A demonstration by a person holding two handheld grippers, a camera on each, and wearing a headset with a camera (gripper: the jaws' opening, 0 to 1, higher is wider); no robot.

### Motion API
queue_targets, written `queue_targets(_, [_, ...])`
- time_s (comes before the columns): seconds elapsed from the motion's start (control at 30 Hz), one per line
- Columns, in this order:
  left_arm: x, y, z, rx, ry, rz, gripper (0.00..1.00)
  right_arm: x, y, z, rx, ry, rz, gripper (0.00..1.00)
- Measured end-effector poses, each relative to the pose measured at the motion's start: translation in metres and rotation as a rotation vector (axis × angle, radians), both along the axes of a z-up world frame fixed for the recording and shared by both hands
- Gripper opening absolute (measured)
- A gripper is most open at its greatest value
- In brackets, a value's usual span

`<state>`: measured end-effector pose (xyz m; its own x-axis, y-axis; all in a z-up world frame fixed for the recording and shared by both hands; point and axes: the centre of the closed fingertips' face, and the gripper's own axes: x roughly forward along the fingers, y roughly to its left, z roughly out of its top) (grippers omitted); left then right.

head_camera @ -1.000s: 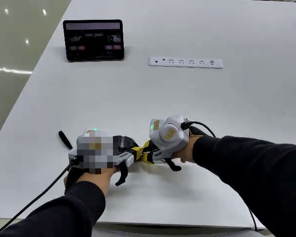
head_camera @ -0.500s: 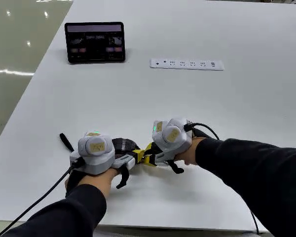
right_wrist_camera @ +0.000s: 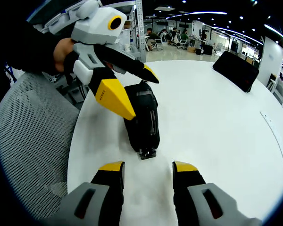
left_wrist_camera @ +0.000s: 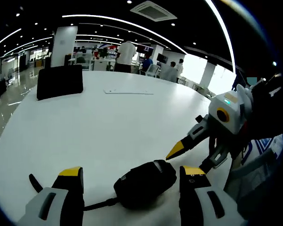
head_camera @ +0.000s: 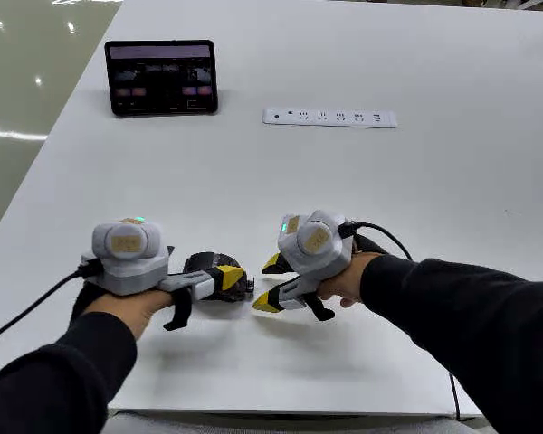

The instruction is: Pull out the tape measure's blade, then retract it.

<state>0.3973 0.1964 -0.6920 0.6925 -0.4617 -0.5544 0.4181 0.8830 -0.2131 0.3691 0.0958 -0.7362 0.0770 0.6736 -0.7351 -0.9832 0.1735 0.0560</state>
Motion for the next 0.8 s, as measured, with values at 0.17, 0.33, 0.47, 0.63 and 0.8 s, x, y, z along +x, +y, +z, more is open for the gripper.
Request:
queue_targets(0.17, [-0.013, 0.02, 0.007, 0.028, -0.026, -0.065, 1.0, 0.001, -0.037, 0.017, 0.029, -0.007, -0.066, 0.42])
queue_targets(0.33, [-0.022, 0.035, 0.024, 0.043, -0.082, -0.113, 1.0, 0.004, -0.079, 0.03, 0.028, -0.033, -0.143, 0.48])
queue_targets(0.47, [-0.032, 0.04, 0.034, 0.026, -0.076, -0.144, 1.0, 0.006, -0.103, 0.042, 0.053, -0.08, -0.204, 0.54])
queue_targets(0.63, [-0.041, 0.044, 0.043, 0.002, -0.077, -0.15, 1.0, 0.001, -0.125, 0.051, 0.071, -0.112, -0.276, 0.65])
queue_targets(0.8, [-0.049, 0.055, 0.038, -0.004, -0.073, -0.124, 1.0, -0.006, -0.149, 0.063, 0.107, -0.14, -0.328, 0.74])
